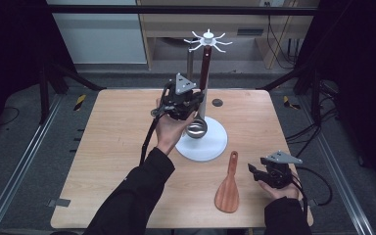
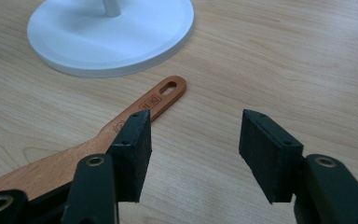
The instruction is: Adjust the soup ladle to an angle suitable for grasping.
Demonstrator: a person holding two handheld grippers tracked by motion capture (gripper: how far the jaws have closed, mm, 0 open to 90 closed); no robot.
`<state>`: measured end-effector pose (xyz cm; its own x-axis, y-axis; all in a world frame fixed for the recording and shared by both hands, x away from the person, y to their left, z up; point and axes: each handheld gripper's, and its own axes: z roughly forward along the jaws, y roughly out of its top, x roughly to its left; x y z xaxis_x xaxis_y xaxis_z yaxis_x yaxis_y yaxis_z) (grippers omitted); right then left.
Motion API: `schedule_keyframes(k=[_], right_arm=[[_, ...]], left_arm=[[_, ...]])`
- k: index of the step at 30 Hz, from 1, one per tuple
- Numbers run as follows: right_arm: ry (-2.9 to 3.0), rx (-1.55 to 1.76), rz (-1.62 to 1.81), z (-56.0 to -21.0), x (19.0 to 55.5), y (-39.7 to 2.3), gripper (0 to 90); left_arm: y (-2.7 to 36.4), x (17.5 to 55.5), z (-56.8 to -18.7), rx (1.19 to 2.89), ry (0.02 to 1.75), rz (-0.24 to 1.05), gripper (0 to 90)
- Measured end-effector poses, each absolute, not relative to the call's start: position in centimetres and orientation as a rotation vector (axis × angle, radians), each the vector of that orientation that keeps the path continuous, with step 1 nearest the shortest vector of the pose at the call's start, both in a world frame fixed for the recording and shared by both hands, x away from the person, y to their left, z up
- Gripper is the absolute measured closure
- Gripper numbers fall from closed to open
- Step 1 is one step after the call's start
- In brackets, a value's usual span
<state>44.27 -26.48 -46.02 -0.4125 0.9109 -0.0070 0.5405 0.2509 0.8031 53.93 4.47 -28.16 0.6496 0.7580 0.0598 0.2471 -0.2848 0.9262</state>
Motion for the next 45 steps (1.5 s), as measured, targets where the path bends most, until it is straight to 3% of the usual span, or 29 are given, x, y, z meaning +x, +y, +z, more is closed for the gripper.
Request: schedule_keyframes(k=[11,21,31,45], right_arm=[[1.997,1.296,1.066,-45.1,44.1,-26.6,48.6],[1.938,1.281,1.141,-42.9,43.8,-26.1,66.2],[1.894,1.256,1.223,-40.5,43.6,-25.6,82.2],[1.842,1.198,1.300,-37.7,44.4,-24.1,90.0]], left_arm=[[6.8,52.0,-28.5,1.851,0.747,0.631,66.9],[12.6,50.4,-31.1,1.878,0.806,0.569,51.8],[18.6,48.9,-35.8,1.916,0.871,0.591,53.8],[23.5,47.1,-40.1,1.976,0.962,0.560,54.1]])
